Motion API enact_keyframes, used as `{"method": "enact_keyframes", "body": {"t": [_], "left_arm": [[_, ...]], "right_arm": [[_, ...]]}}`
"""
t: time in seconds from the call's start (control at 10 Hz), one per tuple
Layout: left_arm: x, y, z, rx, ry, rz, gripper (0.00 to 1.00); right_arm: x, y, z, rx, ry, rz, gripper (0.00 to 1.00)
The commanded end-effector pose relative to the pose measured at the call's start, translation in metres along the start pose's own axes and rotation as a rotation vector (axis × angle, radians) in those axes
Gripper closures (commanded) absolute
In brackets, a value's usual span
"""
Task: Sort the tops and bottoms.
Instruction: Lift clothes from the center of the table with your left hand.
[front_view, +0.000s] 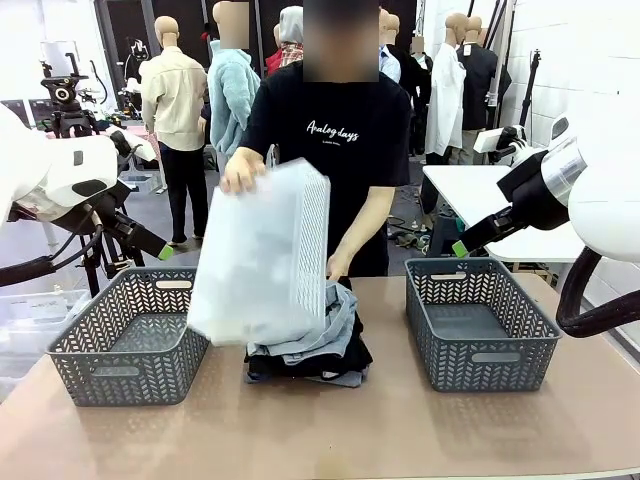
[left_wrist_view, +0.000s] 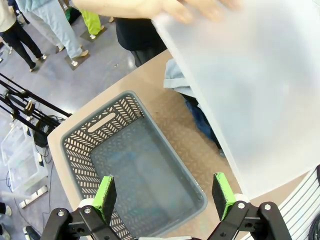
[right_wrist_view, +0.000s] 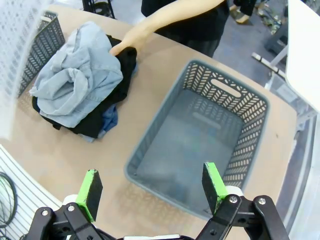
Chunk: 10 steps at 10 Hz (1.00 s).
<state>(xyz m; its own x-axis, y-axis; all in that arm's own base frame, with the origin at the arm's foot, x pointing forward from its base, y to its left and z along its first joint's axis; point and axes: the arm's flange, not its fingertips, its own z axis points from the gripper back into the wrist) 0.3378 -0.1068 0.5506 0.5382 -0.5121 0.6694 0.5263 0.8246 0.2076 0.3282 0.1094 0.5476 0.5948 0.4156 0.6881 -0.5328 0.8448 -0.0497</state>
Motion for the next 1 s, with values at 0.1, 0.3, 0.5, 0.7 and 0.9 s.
{"method": "enact_keyframes", "body": {"t": [0.1,0.3,0.5,0.7,0.9], "left_arm": [[-0.0001,0.0010,0.0008,0.012,-0.001,0.000,0.00],[-0.0001,0.0010,0.0008,0.012,-0.001,0.000,0.00],[-0.0001,0.0010,0.0008,0.012,-0.001,0.000,0.00],[-0.0001,0.0010,0.0008,0.012,-0.001,0.000,0.00],[-0.0001,0.0010,0.0008,0.012,-0.001,0.000,0.00]], "right_arm": [[0.0007,0.0007,-0.0008,0.015,-0.007,-0.007,0.00],[0.0007,0.0007,-0.0008,0.015,-0.007,-0.007,0.00],[0.0007,0.0007,-0.0008,0.015,-0.007,-0.007,0.00],[0.0007,0.0007,-0.0008,0.015,-0.007,-0.007,0.00],[0.0007,0.0007,-0.0008,0.015,-0.007,-0.007,0.00]]}}
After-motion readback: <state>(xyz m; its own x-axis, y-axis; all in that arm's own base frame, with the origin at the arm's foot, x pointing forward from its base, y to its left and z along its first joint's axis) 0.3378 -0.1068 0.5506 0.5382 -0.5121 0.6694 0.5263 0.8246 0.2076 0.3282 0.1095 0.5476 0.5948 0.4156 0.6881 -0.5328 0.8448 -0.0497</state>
